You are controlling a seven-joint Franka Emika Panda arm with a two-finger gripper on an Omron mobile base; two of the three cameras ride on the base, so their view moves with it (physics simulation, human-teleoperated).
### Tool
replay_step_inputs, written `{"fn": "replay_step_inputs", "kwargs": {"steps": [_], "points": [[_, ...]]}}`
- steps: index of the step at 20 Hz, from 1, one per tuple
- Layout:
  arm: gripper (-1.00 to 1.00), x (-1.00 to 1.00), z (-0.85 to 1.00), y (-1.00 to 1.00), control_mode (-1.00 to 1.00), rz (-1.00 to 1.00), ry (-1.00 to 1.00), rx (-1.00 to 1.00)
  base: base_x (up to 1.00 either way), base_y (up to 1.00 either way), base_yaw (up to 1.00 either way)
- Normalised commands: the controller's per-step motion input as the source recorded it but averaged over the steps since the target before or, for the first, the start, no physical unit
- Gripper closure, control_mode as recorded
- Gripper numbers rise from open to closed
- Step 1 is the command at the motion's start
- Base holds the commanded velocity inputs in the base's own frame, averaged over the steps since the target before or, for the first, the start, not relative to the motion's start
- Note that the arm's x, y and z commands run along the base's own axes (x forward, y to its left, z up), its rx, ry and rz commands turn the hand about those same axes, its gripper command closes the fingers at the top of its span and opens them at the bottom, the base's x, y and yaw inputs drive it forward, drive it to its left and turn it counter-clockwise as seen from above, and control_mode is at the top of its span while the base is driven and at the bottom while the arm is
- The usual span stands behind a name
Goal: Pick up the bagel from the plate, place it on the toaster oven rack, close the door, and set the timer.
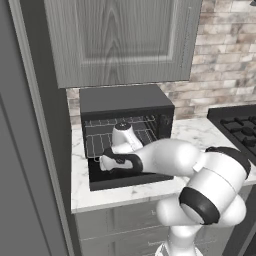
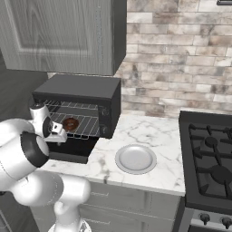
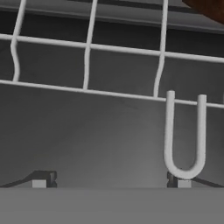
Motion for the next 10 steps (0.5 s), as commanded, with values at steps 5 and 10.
{"fn": "replay_step_inputs", "kwargs": {"steps": [5, 10], "points": [[-1.0, 0.21, -0.07, 0.06, -1.0, 0.0, 0.0, 0.0, 0.0, 0.0, 0.0], [-1.0, 0.24, -0.05, 0.09, -1.0, 0.0, 0.0, 0.0, 0.0, 0.0, 0.0]]}}
